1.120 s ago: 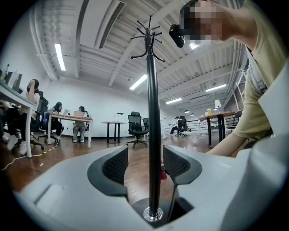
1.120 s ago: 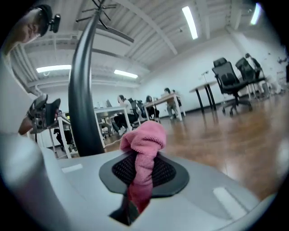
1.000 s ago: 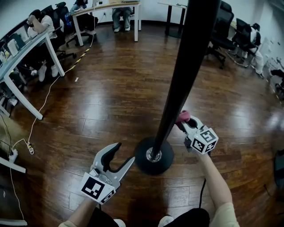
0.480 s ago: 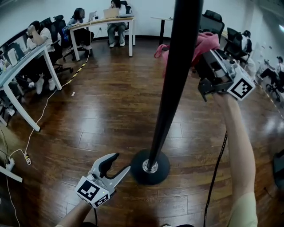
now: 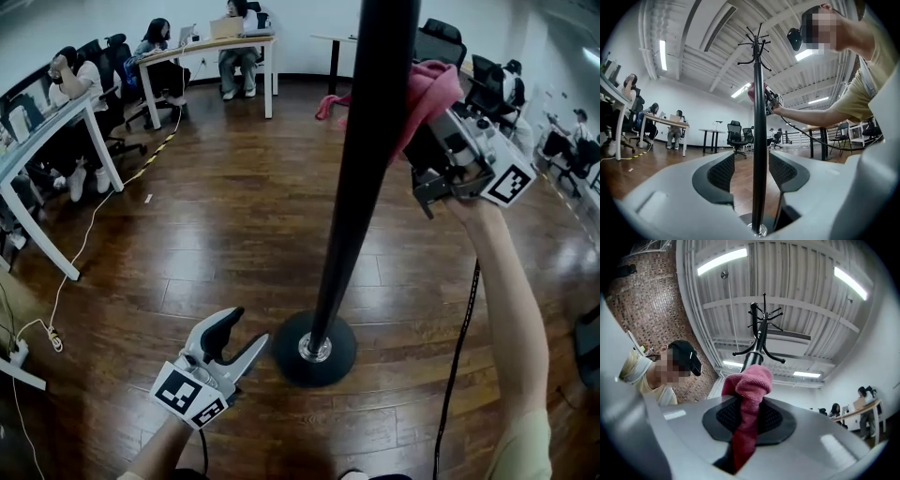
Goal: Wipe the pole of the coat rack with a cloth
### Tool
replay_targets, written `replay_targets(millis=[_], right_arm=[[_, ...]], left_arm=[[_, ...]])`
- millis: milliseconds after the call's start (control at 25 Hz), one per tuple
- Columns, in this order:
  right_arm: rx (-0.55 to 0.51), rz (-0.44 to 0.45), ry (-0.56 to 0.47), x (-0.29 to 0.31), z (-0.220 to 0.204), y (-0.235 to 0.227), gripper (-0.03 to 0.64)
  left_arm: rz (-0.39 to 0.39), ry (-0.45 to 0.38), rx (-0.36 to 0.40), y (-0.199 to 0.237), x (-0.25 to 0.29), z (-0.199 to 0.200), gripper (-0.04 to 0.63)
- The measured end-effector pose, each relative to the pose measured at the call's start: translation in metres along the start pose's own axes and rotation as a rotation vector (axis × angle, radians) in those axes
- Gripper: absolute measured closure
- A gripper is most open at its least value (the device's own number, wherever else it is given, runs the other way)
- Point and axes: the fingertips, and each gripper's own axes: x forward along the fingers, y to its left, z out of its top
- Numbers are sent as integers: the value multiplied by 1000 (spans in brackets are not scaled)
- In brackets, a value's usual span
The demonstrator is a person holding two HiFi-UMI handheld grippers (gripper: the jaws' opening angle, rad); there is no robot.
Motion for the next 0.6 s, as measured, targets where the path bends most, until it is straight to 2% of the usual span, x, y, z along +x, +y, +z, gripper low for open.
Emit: replay_targets(millis=[160, 280, 600], right_arm=[[67, -47, 71, -33, -76, 5, 575], [149, -92, 145, -57, -131, 2, 577], [415, -287, 297, -164, -354, 25, 578]], left_arm=[[4, -2, 22, 12, -7, -18, 376], [13, 12, 26, 15, -7, -13, 376], [80, 40, -33, 38, -30, -60, 379]])
